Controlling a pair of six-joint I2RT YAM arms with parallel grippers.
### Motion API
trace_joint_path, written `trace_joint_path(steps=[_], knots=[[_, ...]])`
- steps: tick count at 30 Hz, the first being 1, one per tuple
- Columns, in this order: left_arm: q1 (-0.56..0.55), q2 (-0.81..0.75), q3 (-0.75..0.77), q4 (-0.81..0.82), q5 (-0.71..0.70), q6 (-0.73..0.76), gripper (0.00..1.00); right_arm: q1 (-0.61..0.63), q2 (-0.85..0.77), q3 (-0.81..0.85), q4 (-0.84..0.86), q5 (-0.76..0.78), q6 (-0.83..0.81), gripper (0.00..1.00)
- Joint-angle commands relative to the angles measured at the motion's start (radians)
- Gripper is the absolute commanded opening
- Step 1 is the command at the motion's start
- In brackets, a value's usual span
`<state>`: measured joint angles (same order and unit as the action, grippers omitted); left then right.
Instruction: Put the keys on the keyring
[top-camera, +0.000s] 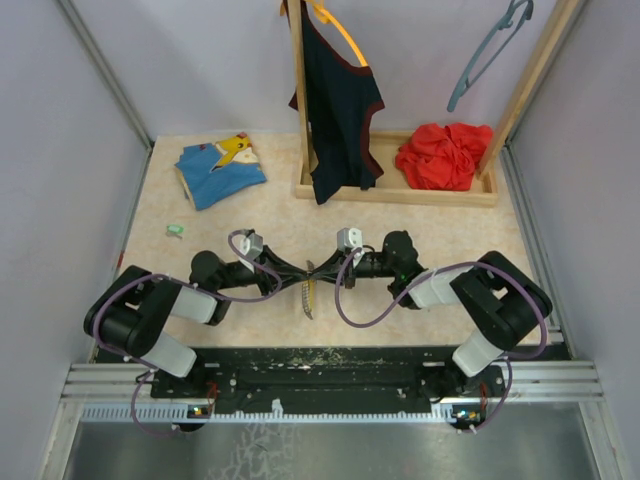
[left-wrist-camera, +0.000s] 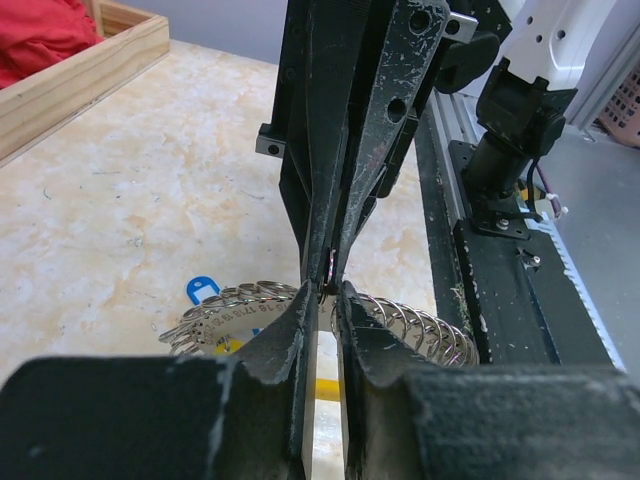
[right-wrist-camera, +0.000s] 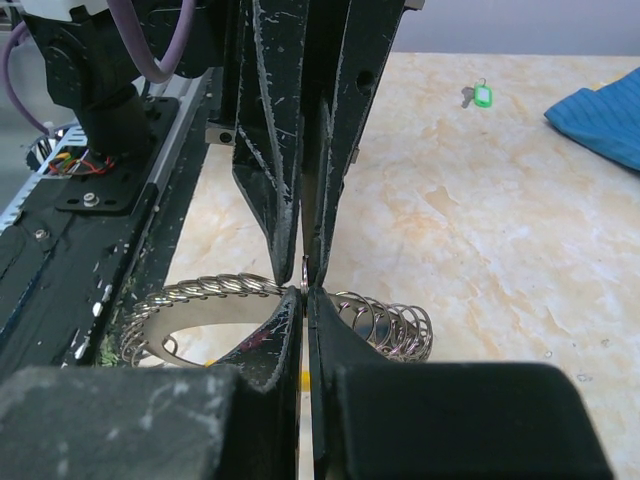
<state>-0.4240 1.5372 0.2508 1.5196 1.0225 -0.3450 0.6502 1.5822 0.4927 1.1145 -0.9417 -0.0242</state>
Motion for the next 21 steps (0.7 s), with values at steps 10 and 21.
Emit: trace_joint_path(steps=[10,21], knots=[[-0.023,0.039,0.029,0.27,0.036,-0.002,0.12,0.006,-0.001,0.055,0.087,-0.017,0.017,0.0],[-0.03,0.031,0.013,0.262,0.027,0.034,0.0,0.005,-0.018,0.044,0.045,0.015,0.006,0.0]])
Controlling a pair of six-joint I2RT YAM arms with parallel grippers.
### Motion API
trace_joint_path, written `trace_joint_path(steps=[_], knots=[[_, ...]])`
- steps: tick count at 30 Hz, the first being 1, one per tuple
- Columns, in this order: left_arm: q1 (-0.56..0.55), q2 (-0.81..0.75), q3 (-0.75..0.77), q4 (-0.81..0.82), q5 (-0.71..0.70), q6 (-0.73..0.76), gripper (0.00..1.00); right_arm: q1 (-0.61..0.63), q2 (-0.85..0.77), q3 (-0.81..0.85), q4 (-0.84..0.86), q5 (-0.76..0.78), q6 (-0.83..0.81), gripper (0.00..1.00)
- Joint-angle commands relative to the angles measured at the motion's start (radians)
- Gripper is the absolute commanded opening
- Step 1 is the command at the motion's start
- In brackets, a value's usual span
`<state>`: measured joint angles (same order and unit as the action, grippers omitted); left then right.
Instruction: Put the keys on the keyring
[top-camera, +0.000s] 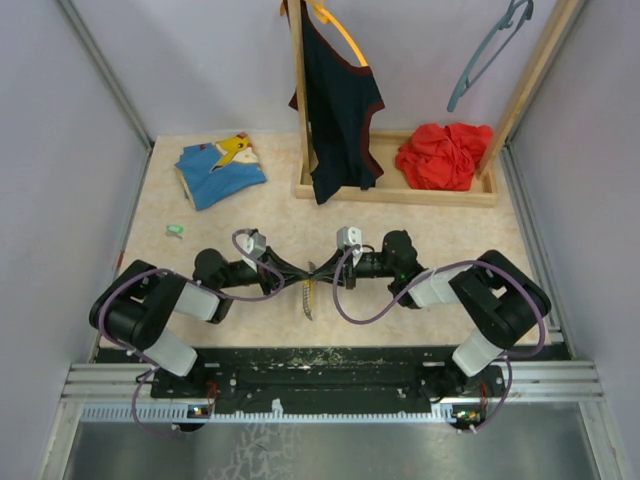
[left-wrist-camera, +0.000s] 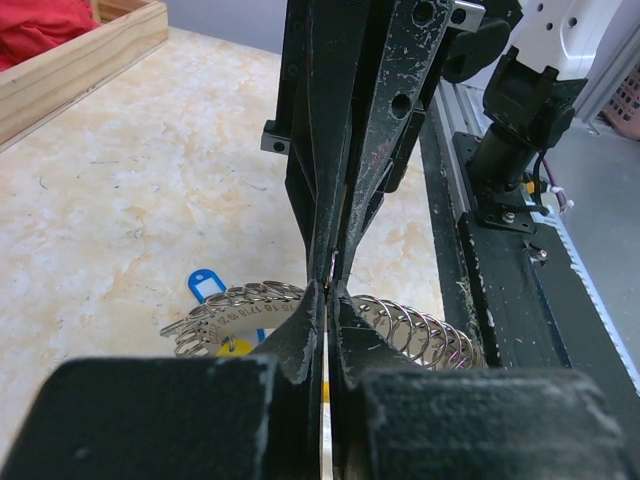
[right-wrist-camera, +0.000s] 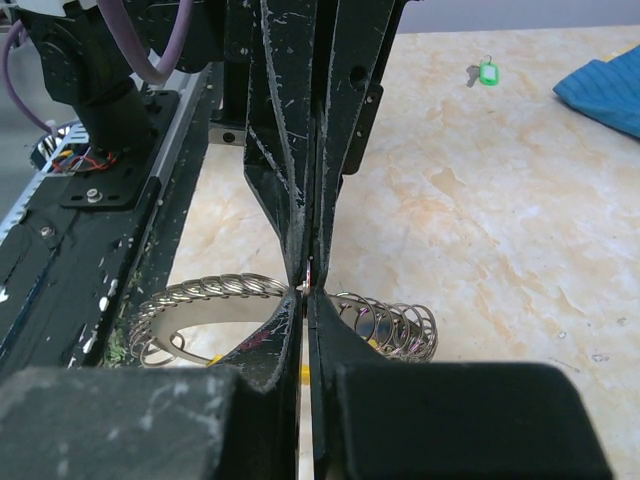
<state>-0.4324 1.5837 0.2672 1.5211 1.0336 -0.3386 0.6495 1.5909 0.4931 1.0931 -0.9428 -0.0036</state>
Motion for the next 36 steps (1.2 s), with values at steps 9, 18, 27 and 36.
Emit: trace_joint_path(steps=[9,18,27,36], knots=[[-0.015,-0.271,0.016,-0.401,-0.149,0.389,0.0,-0.026,-0.197,0.013,-0.347,0.148,-0.127,0.32],[-0.021,-0.353,0.129,-0.809,-0.255,0.518,0.0,-0.026,-0.317,0.145,-0.855,0.42,-0.191,0.4],[-0.06,-0.309,0.22,-1.01,-0.224,0.595,0.0,-0.027,-0.272,0.215,-0.793,0.234,-0.38,0.39],[-0.071,-0.31,0.23,-1.029,-0.214,0.604,0.0,-0.026,-0.167,0.269,-0.757,0.089,-0.467,0.38]])
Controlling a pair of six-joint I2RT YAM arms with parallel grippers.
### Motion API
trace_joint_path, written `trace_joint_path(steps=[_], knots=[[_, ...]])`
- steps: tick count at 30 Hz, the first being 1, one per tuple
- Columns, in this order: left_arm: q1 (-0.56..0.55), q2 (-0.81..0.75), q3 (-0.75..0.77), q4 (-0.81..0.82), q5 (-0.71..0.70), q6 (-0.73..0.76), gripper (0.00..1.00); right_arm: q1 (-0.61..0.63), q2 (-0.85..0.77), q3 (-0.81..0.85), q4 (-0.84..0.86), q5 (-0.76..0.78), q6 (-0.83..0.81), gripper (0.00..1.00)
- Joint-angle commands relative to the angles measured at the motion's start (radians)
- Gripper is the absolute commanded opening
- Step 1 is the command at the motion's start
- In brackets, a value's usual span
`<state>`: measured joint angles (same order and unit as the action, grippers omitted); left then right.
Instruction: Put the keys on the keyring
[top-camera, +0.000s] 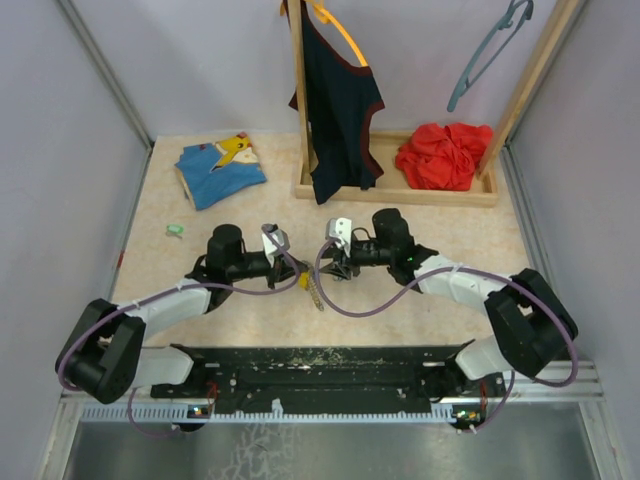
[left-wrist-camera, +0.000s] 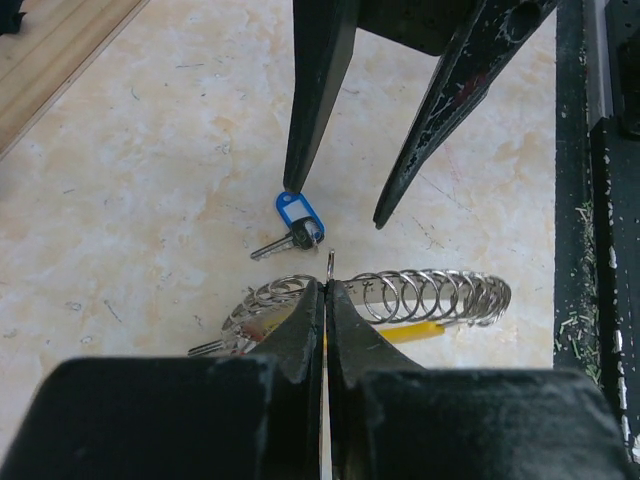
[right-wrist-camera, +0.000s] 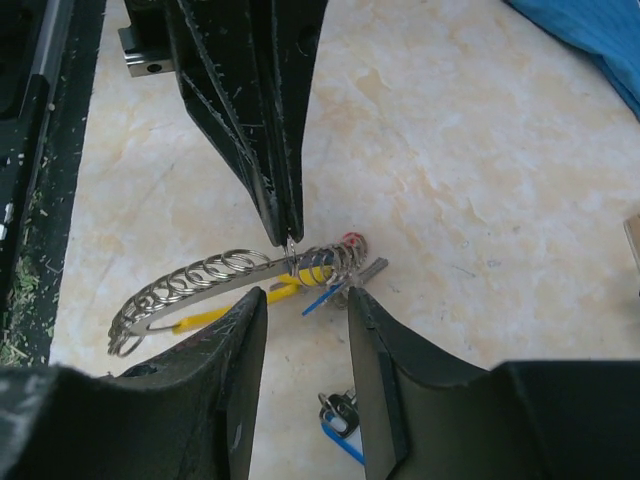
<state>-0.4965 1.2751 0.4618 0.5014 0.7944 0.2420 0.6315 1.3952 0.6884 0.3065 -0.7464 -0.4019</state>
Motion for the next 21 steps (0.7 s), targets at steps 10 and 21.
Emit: trace_joint_path(steps=[10,21], knots=[[-0.011,-0.002,0.035,-0.003,0.046,0.016,0.0,-0.007,0.121,0.126,0.042,-0.209,-0.055,0.26],[-0.01,-0.003,0.028,0.016,0.062,0.013,0.0,-0.007,0.16,0.148,0.0,-0.208,-0.061,0.03]])
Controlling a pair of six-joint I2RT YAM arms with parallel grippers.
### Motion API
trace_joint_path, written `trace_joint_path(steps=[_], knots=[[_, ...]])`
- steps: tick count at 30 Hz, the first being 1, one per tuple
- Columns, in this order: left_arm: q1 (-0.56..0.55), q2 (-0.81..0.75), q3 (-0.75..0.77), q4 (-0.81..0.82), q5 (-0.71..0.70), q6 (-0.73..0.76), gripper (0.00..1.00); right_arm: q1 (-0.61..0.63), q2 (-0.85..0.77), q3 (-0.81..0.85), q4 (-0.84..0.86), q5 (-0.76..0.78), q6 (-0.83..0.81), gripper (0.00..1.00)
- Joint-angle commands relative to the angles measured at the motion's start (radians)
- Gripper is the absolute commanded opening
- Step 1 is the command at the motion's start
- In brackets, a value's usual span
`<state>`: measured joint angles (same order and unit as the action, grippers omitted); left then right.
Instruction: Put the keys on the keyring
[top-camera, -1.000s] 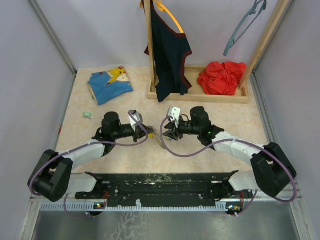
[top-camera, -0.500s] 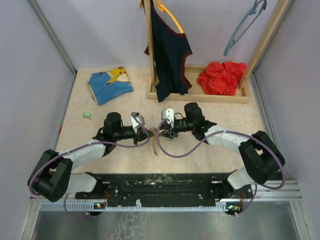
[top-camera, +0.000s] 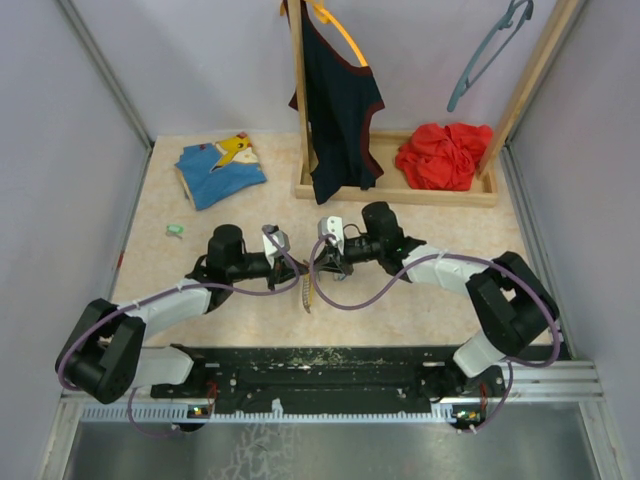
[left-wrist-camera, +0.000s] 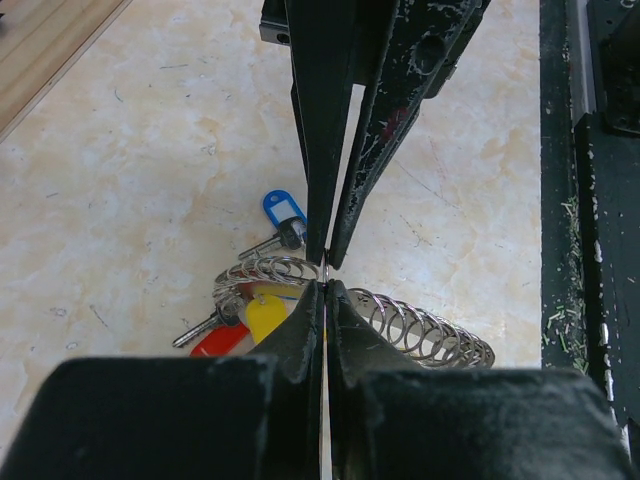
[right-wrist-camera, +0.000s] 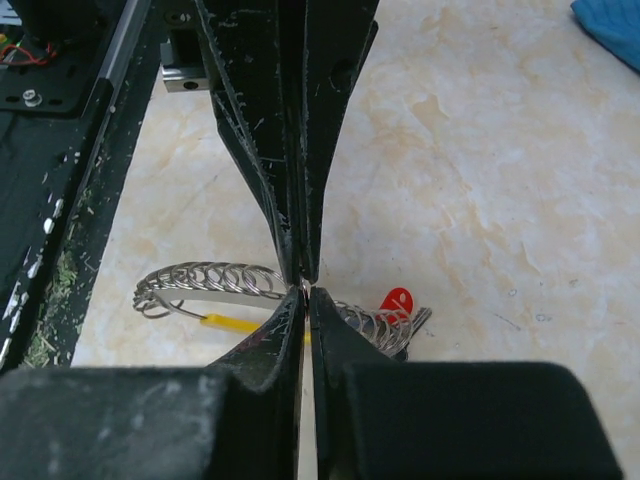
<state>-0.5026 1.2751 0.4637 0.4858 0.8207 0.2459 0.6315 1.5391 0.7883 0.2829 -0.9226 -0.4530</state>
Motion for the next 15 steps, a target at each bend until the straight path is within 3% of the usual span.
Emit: trace_joint_path(steps=[1,5,8,15], knots=[[-0.005,-0.001,0.026,0.034,0.039,0.007,0.0,-0.007,0.016,0.048,0.026,-0.03,-0.007,0.0],[-0.005,-0.001,0.025,0.039,0.048,0.005,0.0,-0.007,0.012,0.041,0.049,-0.015,0.017,0.0],[-0.004,0.007,0.023,0.042,0.037,0.005,0.13,-0.008,0.002,0.022,0.102,-0.015,0.057,0.0],[-0.005,0.033,0.024,0.043,0.015,0.005,0.27,-0.009,-0.005,0.006,0.162,-0.023,0.099,0.0]])
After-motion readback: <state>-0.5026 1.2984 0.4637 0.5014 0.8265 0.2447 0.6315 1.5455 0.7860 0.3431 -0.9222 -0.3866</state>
